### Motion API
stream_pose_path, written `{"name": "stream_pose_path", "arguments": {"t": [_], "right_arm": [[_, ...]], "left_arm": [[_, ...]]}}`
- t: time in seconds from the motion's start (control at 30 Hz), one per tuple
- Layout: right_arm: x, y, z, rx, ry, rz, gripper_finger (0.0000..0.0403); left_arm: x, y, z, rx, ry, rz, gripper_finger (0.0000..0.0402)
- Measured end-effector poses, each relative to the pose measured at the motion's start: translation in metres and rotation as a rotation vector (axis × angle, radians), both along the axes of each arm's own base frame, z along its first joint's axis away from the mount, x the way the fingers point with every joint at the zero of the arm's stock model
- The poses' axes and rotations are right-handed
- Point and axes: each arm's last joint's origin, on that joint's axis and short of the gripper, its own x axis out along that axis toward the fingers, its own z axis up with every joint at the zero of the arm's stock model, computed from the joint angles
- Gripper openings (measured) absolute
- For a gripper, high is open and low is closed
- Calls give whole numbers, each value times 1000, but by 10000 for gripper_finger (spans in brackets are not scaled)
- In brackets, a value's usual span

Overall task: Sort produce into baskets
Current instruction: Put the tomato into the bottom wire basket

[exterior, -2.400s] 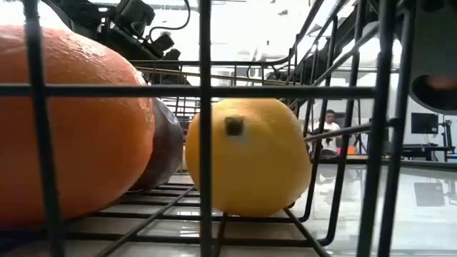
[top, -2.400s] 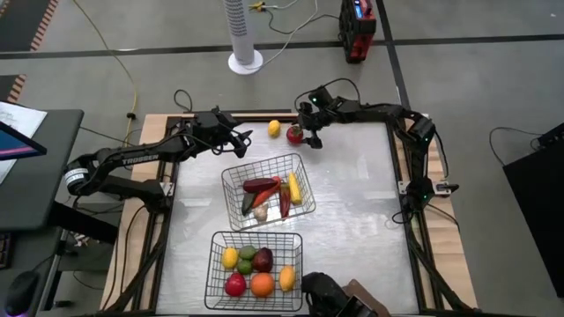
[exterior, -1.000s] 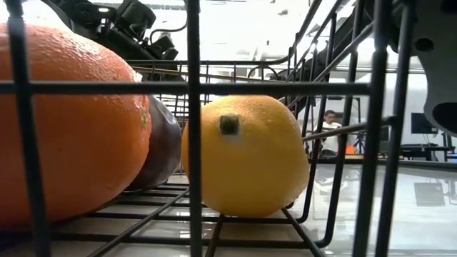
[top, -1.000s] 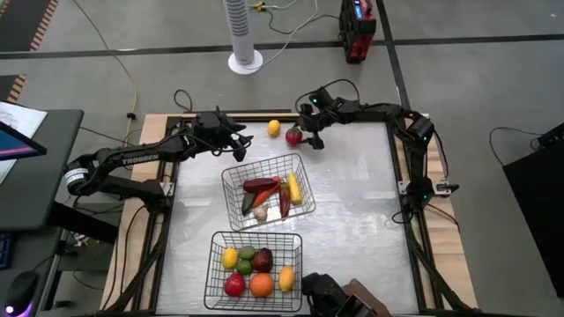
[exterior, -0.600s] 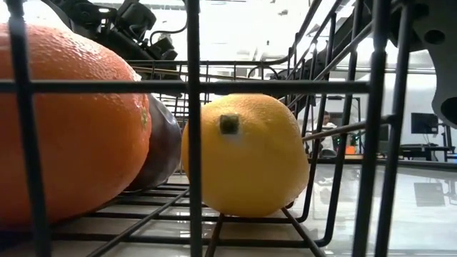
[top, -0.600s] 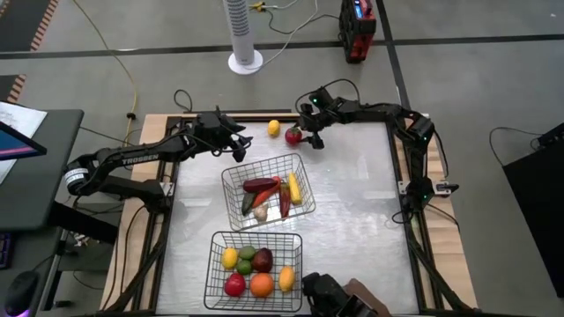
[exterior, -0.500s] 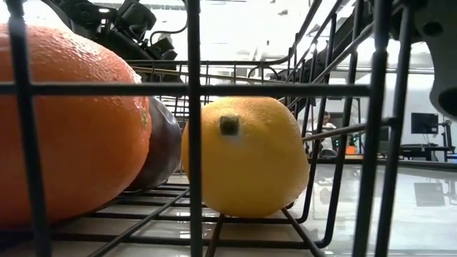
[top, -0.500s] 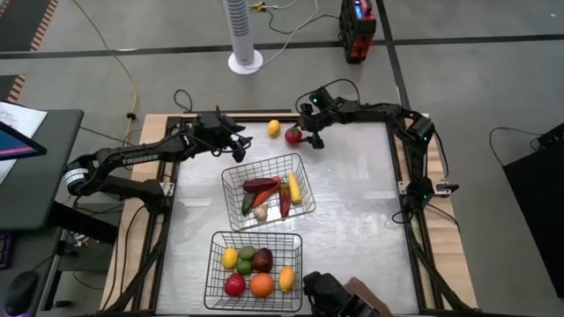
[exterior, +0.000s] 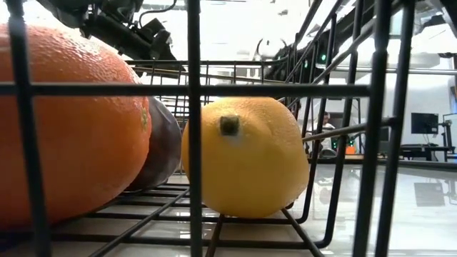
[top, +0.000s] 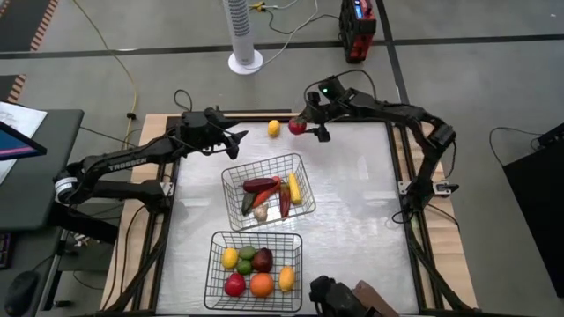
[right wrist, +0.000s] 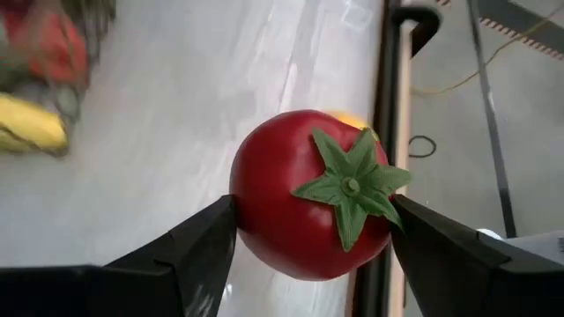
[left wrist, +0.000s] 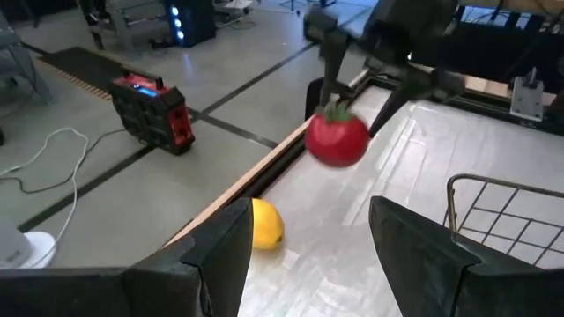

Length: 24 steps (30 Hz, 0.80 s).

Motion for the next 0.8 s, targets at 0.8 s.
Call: {"name": "stream_pose_path", "arguments": {"t": [0.8], "right_arm": [[35, 229, 73, 334, -19, 645, 310]], "left_arm": [[15, -12, 8, 88, -272, -103, 216]]}}
